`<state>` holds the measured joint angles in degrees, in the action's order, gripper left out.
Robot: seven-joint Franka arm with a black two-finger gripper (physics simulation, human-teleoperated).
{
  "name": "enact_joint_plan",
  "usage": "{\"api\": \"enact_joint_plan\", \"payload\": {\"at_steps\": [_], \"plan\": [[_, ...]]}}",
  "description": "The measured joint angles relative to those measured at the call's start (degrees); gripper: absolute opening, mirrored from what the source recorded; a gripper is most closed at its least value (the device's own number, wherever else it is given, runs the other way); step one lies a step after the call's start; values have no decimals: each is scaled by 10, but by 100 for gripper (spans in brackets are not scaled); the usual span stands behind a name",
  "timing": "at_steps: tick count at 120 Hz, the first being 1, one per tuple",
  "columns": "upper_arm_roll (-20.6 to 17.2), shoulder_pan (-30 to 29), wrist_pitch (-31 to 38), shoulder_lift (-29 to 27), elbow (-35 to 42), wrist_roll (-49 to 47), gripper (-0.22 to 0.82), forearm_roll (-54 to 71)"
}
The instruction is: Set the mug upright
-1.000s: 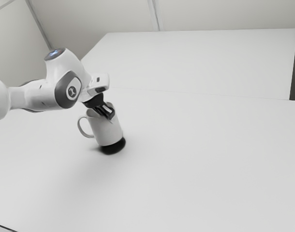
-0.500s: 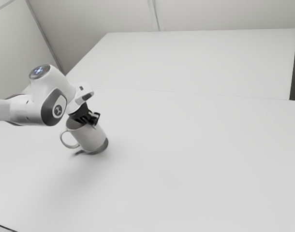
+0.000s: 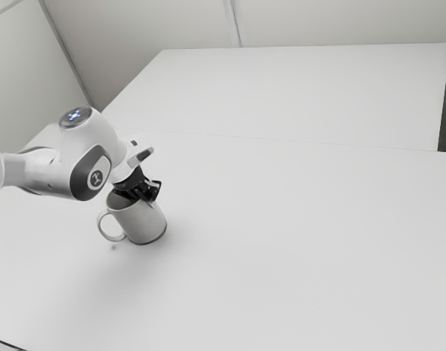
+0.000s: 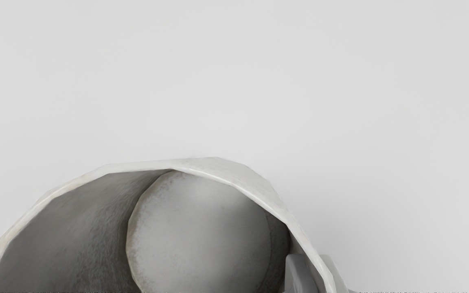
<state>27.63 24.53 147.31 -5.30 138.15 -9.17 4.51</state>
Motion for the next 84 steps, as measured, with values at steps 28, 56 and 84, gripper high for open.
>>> {"api": "enact_joint_plan", "payload": {"at_steps": [28, 56, 84], "plan": [[1, 5, -47, 6, -31, -28, 14, 32], [1, 5, -77, 6, -52, -40, 45, 43], [2, 8, -86, -1, -68, -46, 55, 39]]}}
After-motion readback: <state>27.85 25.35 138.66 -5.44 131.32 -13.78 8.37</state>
